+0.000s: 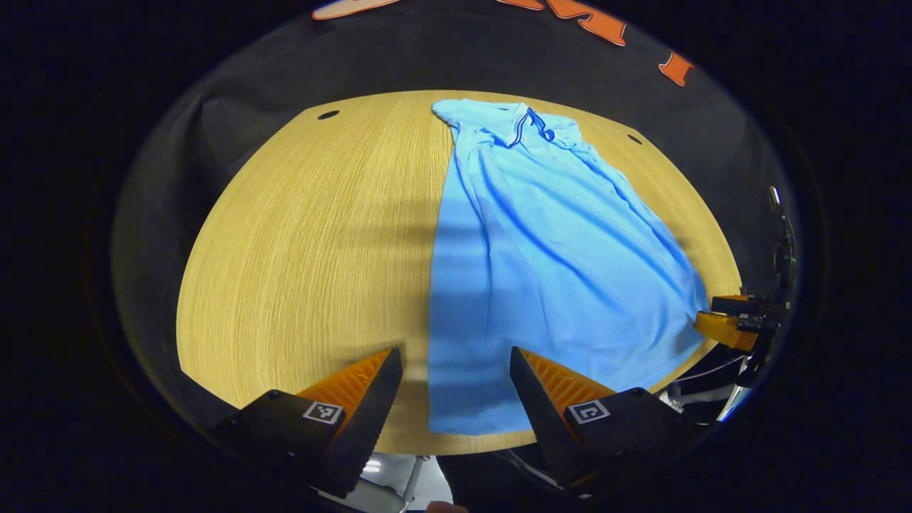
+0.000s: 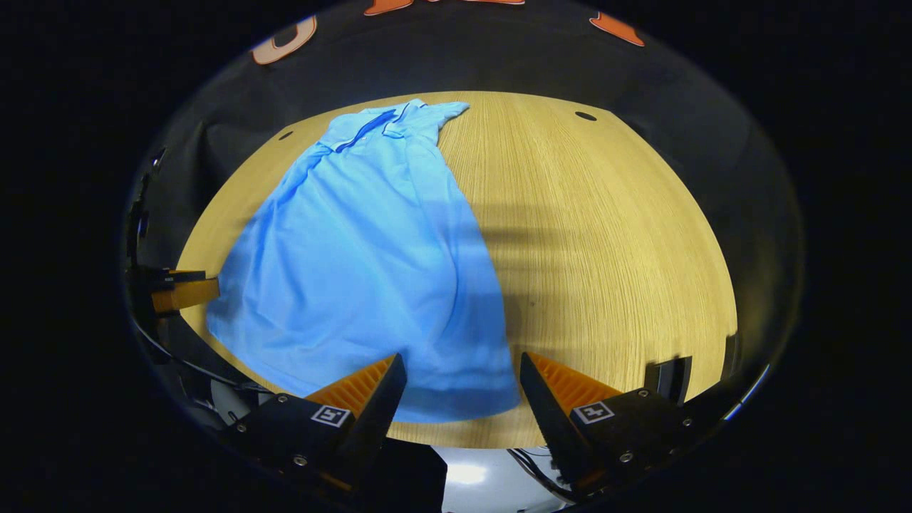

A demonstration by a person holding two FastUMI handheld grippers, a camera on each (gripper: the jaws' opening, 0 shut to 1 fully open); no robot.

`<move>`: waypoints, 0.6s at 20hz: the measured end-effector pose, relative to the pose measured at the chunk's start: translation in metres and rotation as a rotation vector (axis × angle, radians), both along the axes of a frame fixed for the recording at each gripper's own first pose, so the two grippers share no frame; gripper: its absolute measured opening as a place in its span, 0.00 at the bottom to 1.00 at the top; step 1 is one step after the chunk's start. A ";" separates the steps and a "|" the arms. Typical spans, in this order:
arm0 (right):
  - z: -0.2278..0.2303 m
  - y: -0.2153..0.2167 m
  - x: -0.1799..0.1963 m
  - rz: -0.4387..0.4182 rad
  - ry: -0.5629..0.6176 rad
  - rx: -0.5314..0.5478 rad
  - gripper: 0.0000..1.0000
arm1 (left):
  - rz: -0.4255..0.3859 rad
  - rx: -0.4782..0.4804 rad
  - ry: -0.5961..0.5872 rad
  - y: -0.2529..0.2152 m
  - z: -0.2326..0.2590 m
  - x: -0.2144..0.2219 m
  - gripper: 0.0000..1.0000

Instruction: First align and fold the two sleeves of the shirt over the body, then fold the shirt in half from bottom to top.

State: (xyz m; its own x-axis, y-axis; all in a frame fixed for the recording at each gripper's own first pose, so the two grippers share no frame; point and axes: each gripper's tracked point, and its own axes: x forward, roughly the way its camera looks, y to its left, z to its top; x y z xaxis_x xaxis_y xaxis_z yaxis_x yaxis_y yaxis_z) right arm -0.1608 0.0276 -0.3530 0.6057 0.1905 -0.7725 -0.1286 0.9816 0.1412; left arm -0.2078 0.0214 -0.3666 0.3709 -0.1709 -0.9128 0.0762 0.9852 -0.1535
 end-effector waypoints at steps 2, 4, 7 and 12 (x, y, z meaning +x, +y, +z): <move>-0.004 0.001 -0.003 0.002 0.007 -0.008 0.97 | -0.008 0.014 0.015 -0.002 -0.001 -0.012 0.99; -0.012 0.001 -0.006 0.007 0.018 -0.023 0.95 | -0.018 0.025 0.030 -0.004 -0.006 -0.025 0.99; -0.010 0.005 -0.003 0.000 0.007 -0.032 0.88 | -0.046 0.060 0.020 -0.008 -0.012 -0.027 0.99; -0.007 0.020 0.000 0.036 0.010 -0.040 0.40 | -0.018 0.067 -0.010 -0.021 -0.011 -0.020 0.88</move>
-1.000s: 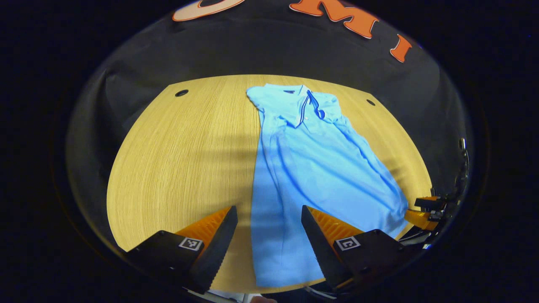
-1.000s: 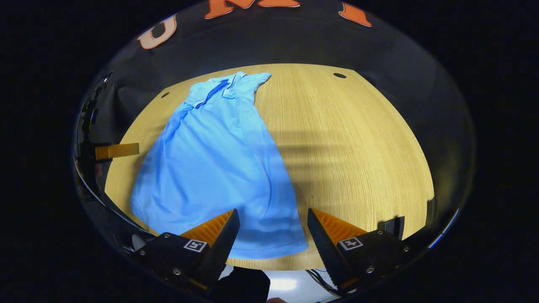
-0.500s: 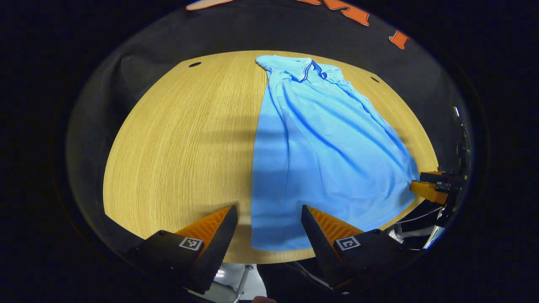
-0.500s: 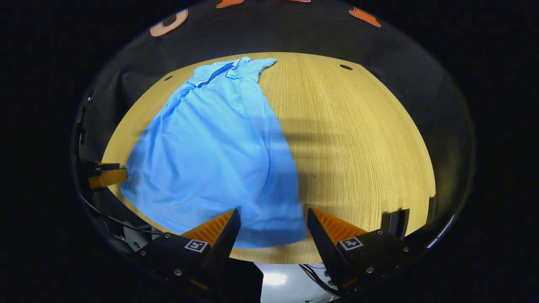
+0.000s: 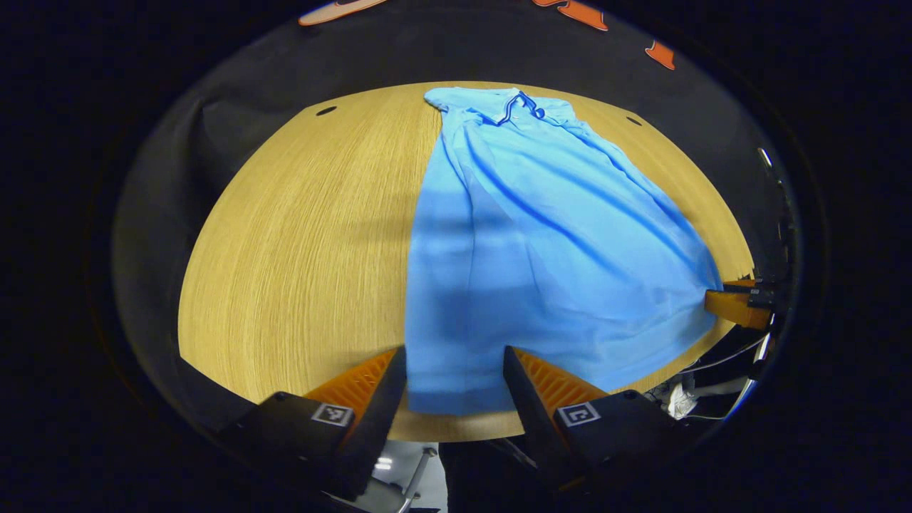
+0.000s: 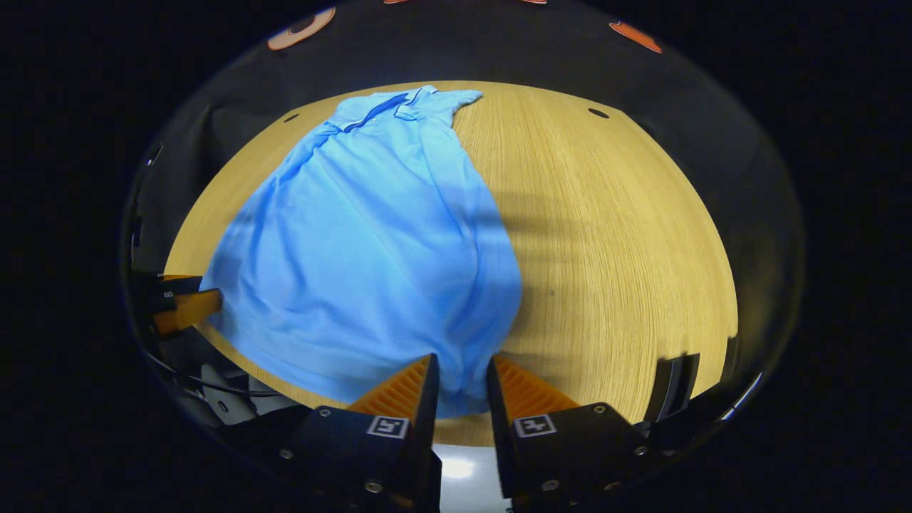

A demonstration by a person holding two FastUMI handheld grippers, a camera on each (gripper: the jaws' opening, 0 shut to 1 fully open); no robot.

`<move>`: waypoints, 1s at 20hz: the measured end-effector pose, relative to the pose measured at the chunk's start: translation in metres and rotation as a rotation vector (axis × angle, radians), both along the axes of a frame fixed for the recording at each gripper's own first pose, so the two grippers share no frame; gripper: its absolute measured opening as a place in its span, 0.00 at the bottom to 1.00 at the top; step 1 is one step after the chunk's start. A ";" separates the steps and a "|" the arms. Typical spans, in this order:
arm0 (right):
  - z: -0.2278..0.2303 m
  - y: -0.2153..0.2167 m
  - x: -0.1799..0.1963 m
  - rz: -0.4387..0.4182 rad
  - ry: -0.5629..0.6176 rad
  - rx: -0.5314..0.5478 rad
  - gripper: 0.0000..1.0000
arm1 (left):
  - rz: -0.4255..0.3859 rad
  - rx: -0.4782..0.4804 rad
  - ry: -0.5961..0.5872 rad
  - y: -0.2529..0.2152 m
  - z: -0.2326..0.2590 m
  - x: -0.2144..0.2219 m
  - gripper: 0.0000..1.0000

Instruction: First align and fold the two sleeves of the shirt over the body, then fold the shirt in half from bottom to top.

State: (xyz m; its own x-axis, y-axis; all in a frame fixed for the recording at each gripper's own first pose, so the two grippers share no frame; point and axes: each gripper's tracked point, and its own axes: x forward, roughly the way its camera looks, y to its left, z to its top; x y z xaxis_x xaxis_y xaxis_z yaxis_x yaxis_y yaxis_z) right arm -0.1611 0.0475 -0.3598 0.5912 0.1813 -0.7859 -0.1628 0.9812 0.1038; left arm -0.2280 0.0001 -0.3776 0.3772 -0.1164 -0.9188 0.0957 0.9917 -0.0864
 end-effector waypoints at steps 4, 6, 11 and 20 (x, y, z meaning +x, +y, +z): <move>0.002 0.009 0.004 -0.062 0.014 0.097 0.09 | -0.016 -0.006 -0.010 -0.015 0.000 0.002 0.15; 0.010 0.015 0.007 -0.104 0.015 0.204 0.05 | -0.022 0.002 -0.041 -0.014 0.010 0.008 0.06; 0.051 0.017 0.025 -0.120 -0.083 0.330 0.04 | 0.035 -0.030 -0.155 -0.005 0.052 0.050 0.07; 0.136 0.005 0.085 -0.130 -0.235 0.367 0.04 | 0.059 -0.065 -0.332 0.011 0.125 0.139 0.07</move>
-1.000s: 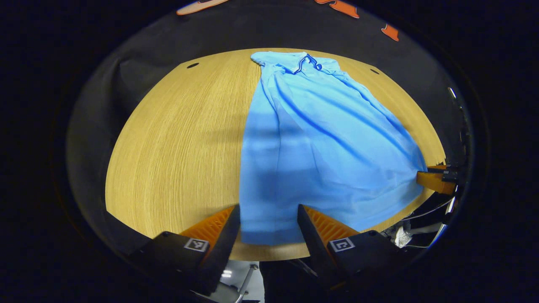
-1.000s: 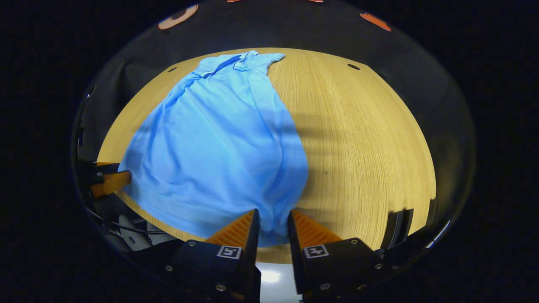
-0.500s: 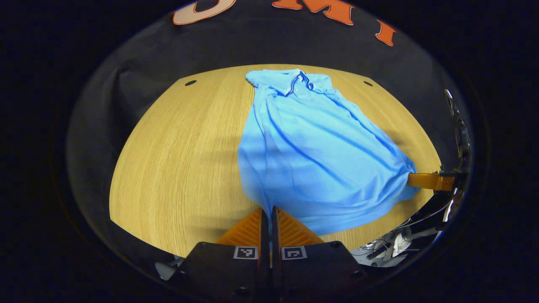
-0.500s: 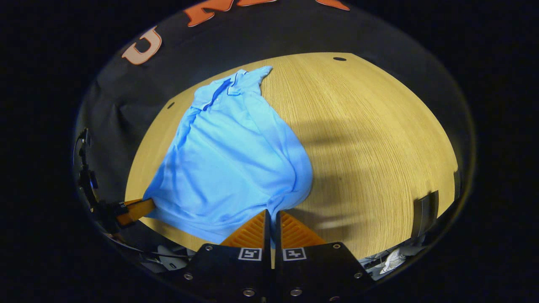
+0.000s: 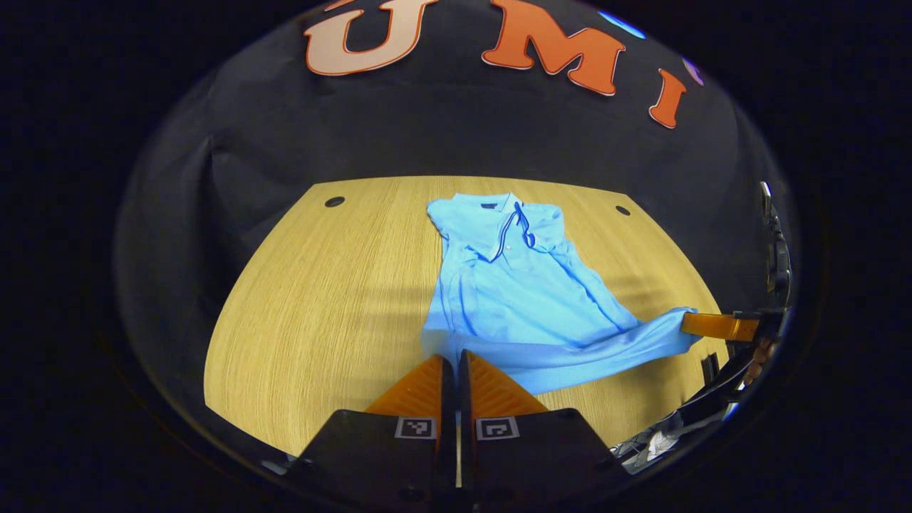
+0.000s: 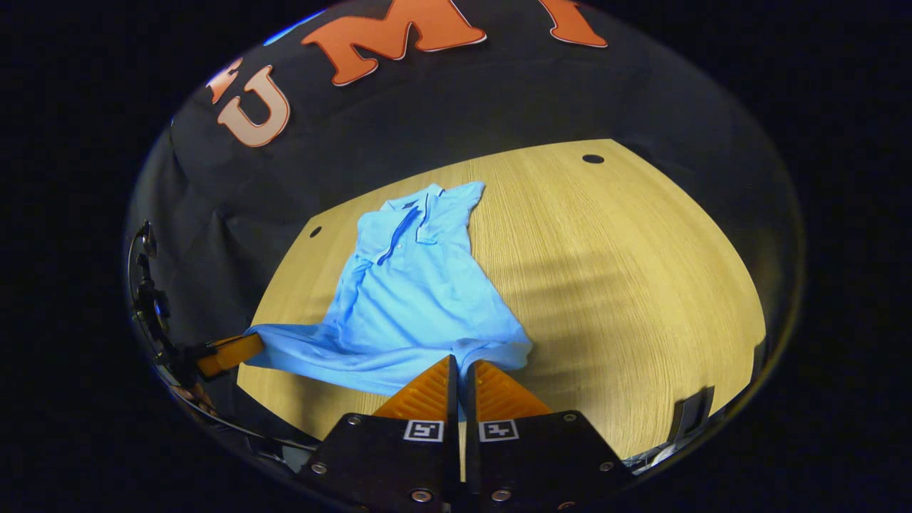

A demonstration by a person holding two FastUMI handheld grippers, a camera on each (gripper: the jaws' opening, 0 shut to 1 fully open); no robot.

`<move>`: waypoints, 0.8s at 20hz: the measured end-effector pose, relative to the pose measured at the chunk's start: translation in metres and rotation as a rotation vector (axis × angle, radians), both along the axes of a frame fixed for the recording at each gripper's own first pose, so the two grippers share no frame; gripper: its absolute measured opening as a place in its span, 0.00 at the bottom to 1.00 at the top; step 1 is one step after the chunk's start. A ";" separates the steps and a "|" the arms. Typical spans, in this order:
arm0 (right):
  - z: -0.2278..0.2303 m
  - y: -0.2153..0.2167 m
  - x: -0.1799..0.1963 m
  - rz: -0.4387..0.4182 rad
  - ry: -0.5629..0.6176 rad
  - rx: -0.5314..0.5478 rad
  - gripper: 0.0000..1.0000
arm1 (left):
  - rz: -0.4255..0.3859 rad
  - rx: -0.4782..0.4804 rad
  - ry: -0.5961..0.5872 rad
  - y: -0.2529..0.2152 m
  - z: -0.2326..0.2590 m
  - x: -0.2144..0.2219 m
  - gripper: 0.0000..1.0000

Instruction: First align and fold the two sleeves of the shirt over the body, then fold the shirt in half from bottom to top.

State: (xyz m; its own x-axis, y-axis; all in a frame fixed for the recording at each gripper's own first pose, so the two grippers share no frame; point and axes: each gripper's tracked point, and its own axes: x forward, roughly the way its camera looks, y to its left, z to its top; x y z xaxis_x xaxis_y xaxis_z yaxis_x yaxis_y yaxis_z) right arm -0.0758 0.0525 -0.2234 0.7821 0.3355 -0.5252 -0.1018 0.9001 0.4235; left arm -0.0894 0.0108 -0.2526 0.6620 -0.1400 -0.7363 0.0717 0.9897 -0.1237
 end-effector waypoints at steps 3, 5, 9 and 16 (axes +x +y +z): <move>0.032 -0.007 0.030 -0.031 -0.048 0.010 0.04 | -0.004 -0.021 -0.033 -0.002 0.019 0.026 0.07; 0.054 -0.009 0.049 -0.051 -0.080 0.022 0.04 | -0.009 -0.028 -0.061 -0.002 0.028 0.050 0.07; 0.088 -0.005 0.087 -0.064 -0.129 0.021 0.04 | -0.013 -0.023 -0.104 0.007 0.046 0.102 0.07; 0.117 0.002 0.160 -0.088 -0.158 -0.004 0.04 | -0.036 0.003 -0.142 0.020 0.051 0.198 0.06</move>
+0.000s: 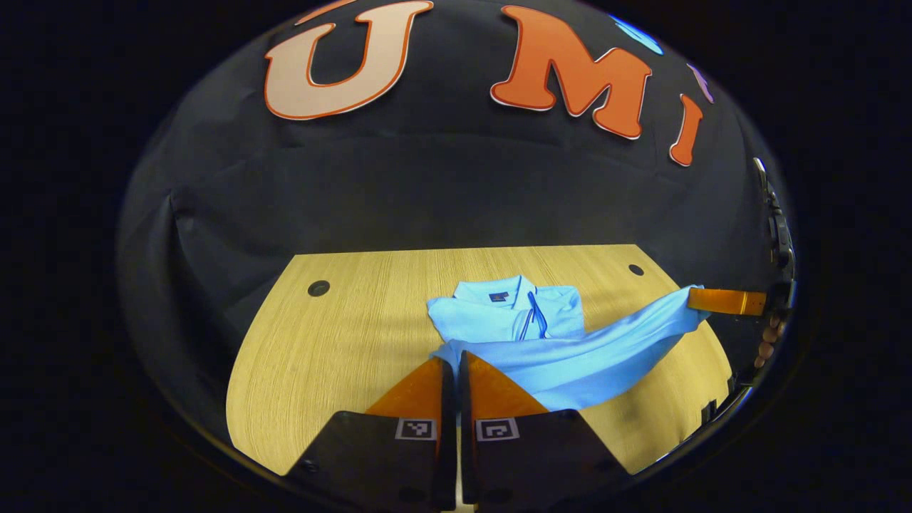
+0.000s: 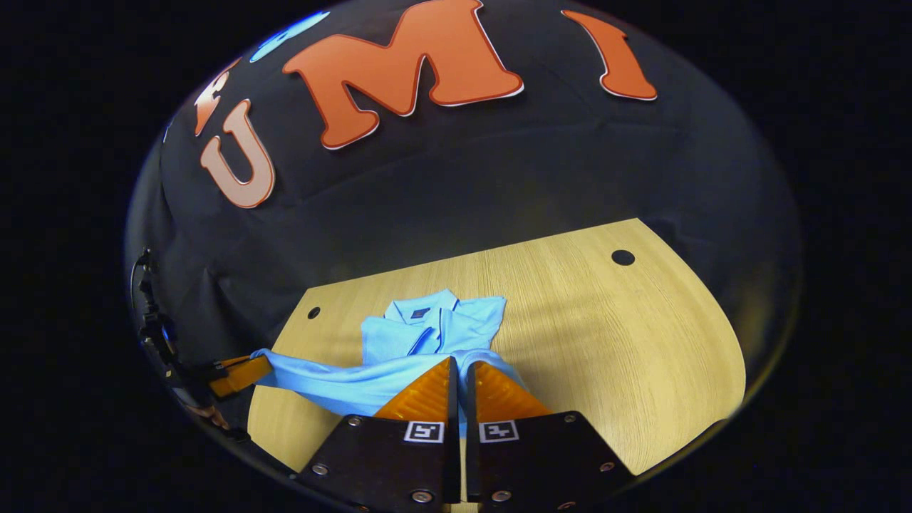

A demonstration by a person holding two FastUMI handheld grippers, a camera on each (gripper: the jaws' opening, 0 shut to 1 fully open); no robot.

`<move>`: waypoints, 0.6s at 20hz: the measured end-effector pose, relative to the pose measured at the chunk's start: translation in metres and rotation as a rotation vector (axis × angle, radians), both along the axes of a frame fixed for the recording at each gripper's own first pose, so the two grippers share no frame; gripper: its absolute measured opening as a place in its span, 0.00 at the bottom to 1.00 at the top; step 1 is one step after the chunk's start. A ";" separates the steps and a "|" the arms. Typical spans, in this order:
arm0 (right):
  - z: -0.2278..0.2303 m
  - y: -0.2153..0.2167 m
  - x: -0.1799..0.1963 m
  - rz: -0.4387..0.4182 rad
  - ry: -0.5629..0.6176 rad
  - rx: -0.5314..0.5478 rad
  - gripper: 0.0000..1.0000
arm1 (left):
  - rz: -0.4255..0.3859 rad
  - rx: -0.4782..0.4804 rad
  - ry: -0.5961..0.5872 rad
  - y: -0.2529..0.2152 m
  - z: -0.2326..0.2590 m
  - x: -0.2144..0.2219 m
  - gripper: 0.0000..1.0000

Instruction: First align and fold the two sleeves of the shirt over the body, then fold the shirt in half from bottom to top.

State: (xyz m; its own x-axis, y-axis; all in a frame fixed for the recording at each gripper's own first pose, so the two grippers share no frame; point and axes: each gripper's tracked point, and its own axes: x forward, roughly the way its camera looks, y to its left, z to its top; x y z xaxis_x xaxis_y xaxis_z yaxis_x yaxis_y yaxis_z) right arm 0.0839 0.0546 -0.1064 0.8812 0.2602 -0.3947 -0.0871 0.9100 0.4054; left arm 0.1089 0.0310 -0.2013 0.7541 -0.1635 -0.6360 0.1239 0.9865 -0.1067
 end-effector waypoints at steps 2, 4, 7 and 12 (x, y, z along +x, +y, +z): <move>0.007 0.002 0.021 -0.010 -0.009 0.000 0.04 | -0.004 -0.016 -0.008 0.001 0.001 0.026 0.06; 0.011 0.006 0.043 -0.016 -0.008 -0.007 0.04 | -0.013 -0.019 -0.021 0.002 -0.001 0.054 0.06; 0.013 0.006 0.080 -0.035 0.001 -0.016 0.04 | -0.035 0.007 -0.043 0.004 -0.013 0.097 0.06; 0.006 0.010 0.139 -0.051 0.021 -0.036 0.04 | -0.093 0.111 -0.076 0.000 -0.049 0.155 0.06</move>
